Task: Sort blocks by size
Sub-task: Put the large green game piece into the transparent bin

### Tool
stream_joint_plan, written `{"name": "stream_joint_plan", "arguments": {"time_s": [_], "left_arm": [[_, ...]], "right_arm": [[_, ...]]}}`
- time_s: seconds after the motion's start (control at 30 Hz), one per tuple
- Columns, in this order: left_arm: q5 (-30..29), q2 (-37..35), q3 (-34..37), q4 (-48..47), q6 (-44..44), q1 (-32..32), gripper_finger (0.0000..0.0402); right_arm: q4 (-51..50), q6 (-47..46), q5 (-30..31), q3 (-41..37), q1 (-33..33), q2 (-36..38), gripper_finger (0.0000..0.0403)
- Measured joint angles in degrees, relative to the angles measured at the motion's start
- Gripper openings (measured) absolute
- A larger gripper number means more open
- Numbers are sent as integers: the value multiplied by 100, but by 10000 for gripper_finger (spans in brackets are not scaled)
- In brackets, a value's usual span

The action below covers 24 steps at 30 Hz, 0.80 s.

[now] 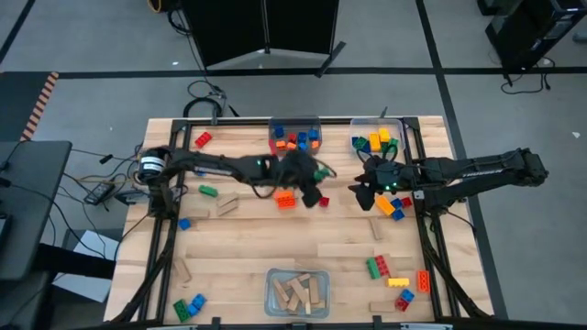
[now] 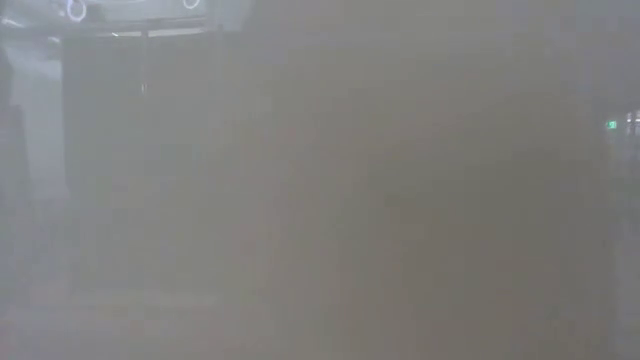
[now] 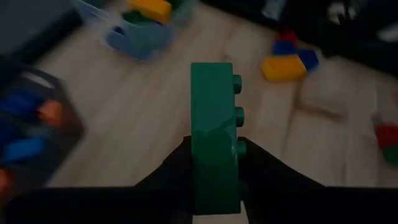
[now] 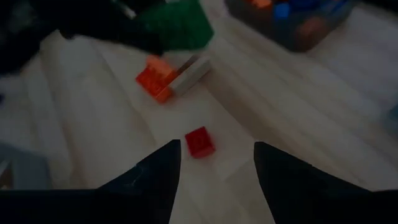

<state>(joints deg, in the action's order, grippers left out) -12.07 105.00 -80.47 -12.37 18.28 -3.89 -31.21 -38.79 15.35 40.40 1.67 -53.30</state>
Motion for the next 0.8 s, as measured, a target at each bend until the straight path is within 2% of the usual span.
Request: {"name": "stream_joint_plan", "arguments": {"time_s": [0.13,0.3,0.53,0.8], "left_arm": [[251,-165,0,164,-2,-377,95],[970,-193,0,752,-2,-804,96],[1602,-199,0,1235,-15,-1253,97],[1895,-197,0,1766,-20,-1531,97]], "right_arm": [[53,0,357,0,-2,0,217],[315,-26,603,0,-100,0,217],[820,2,628,0,-565,0,217],[1318,134,624,0,-1124,0,217]]}}
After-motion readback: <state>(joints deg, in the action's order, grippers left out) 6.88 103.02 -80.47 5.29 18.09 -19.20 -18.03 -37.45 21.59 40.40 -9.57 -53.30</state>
